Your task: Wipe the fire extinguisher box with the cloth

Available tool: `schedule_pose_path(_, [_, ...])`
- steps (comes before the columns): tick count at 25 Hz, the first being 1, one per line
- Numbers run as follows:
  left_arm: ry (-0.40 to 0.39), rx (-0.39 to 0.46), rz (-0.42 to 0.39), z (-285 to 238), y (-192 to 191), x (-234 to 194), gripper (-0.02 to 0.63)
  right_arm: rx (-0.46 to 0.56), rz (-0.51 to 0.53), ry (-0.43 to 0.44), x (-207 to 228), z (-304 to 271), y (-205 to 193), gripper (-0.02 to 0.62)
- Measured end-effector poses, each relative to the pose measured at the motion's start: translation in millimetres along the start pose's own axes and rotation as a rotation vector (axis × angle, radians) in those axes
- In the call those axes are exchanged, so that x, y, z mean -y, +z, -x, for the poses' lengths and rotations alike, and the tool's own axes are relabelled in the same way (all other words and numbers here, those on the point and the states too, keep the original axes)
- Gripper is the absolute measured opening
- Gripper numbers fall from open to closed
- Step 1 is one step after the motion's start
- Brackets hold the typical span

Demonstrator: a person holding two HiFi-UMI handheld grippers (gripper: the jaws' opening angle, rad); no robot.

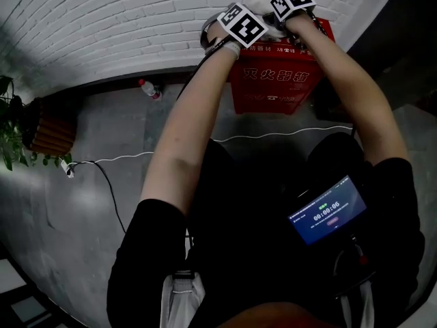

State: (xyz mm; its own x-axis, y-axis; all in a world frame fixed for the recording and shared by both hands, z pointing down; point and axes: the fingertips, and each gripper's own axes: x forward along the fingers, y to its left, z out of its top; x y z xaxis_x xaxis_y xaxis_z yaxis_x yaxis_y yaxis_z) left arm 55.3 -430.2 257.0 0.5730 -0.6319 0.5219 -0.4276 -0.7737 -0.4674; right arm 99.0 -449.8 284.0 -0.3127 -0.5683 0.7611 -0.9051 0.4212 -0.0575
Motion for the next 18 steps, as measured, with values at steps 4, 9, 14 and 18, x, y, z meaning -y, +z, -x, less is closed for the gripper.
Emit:
schedule_pose_path(4, [-0.022,0.007,-0.045,-11.3,26.7,19.4,-0.002,0.015,-0.04,-0.027,31.4,18.8,-14.7,0.109])
schedule_pose_path(9, [-0.05,0.004,-0.099,-32.1,59.4,50.6,-0.002,0.031,-0.072,-0.055,74.1,39.7,-34.0,0.109])
schedule_pose_path(14, [-0.078,0.018,-0.145,-46.1,88.0,80.9,-0.002,0.048,-0.107,-0.095,110.0,63.0,-55.5,0.109])
schedule_pose_path(18, [-0.095,0.019,-0.167,-56.2,103.2,98.8,-0.002,0.052,-0.128,-0.124,135.8,78.2,-70.1,0.109])
